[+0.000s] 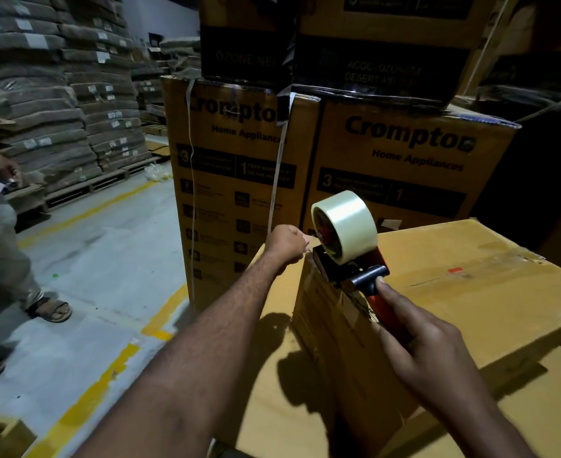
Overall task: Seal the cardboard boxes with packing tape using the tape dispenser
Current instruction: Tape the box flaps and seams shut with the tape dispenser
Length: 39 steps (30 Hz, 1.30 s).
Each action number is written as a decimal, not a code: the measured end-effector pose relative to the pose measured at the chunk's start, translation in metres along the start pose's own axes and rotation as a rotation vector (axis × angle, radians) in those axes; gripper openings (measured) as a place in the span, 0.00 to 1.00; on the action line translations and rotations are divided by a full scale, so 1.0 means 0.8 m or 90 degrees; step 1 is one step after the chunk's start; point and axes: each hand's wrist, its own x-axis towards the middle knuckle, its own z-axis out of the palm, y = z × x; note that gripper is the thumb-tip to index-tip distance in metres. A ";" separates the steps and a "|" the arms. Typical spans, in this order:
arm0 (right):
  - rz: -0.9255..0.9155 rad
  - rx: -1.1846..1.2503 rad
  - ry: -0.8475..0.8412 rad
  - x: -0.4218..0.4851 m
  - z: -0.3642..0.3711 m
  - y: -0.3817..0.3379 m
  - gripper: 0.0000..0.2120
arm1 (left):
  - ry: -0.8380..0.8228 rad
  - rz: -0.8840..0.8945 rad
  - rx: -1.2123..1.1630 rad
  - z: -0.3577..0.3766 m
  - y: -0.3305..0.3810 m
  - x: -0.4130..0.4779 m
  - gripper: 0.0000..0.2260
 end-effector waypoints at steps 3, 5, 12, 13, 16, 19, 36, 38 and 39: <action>0.026 -0.008 -0.007 0.002 0.000 0.002 0.36 | -0.001 -0.011 -0.013 0.010 -0.014 0.002 0.06; 0.042 -0.012 -0.011 0.004 -0.002 0.001 0.35 | -0.017 -0.003 0.002 0.017 -0.020 0.002 0.09; 0.066 -0.019 -0.028 0.007 -0.007 -0.007 0.33 | -0.023 -0.002 0.177 0.013 -0.043 0.009 0.29; 0.074 -0.016 -0.031 0.007 -0.008 -0.005 0.33 | 0.016 0.007 0.245 0.006 -0.051 0.009 0.24; 0.100 0.007 -0.041 0.005 -0.013 0.000 0.32 | 0.185 0.099 0.186 -0.009 -0.053 0.006 0.12; 0.122 0.023 -0.051 0.004 -0.015 0.002 0.32 | 0.195 0.264 0.057 -0.003 -0.021 -0.006 0.11; 0.072 -0.180 -0.159 0.027 -0.008 -0.054 0.35 | -0.064 0.094 -0.237 0.056 -0.052 -0.010 0.09; 0.067 -0.198 -0.147 0.021 -0.008 -0.059 0.36 | -0.078 0.101 -0.254 0.055 -0.049 -0.012 0.15; 0.070 -0.200 -0.144 0.017 -0.009 -0.061 0.36 | -0.076 0.097 -0.240 0.054 -0.048 -0.012 0.15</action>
